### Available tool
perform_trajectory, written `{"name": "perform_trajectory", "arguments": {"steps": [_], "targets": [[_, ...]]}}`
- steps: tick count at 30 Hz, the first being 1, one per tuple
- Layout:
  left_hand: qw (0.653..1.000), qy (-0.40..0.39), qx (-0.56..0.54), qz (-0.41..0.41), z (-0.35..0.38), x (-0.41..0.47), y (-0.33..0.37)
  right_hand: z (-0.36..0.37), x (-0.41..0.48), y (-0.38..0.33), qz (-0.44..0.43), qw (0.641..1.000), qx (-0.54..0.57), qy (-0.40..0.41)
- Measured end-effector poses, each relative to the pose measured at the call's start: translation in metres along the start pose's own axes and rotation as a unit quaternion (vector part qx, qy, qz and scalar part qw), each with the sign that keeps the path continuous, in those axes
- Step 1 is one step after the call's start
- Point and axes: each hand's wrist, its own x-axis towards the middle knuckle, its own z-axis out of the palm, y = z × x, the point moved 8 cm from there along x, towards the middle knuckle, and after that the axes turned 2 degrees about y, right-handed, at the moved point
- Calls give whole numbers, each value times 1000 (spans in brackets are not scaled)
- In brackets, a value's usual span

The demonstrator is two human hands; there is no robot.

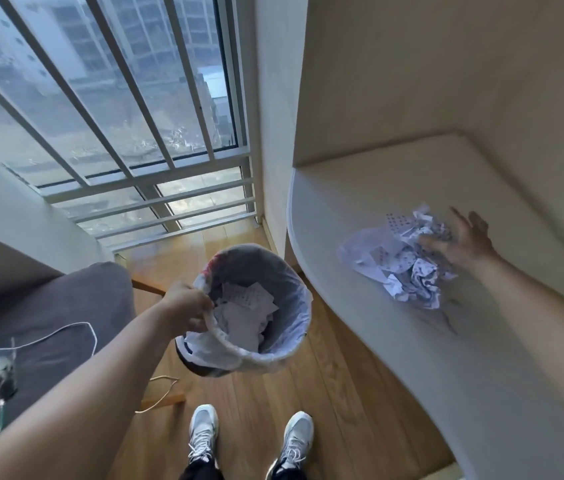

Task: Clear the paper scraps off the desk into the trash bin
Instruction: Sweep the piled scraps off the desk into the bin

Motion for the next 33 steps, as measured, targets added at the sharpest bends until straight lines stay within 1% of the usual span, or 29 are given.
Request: {"name": "perform_trajectory", "arguments": {"steps": [3,6,11,16,21,24,27,29,31,33], "targets": [[1000,-1,-14,-10,7,4,-9,20,15,-14,-29,998,22,-46],[1000,8,-22,-17,14,8,-14,48,19,-28,-70,994,2,-80],[999,12,-35,-19,29,16,-16,76,7,-40,-114,991,-7,-72],[999,9,-46,-16,40,13,-6,94,-13,-67,-159,984,-51,-60],[998,-32,-42,-22,51,-3,1,116,-29,-101,-193,974,-80,-83],[997,-54,-43,-23,55,-13,6,131,-43,-129,-233,962,-105,-97],[997,-67,-45,-21,55,-20,12,148,-60,-153,-297,933,-154,-132],[996,-74,-48,-19,55,-23,15,158,-74,-168,-360,898,-196,-157],[996,-76,-49,-18,56,-24,18,166,-91,-181,-435,849,-248,-172],[996,-75,-49,-15,55,-26,21,177,-111,-192,-517,776,-316,-173]]}}
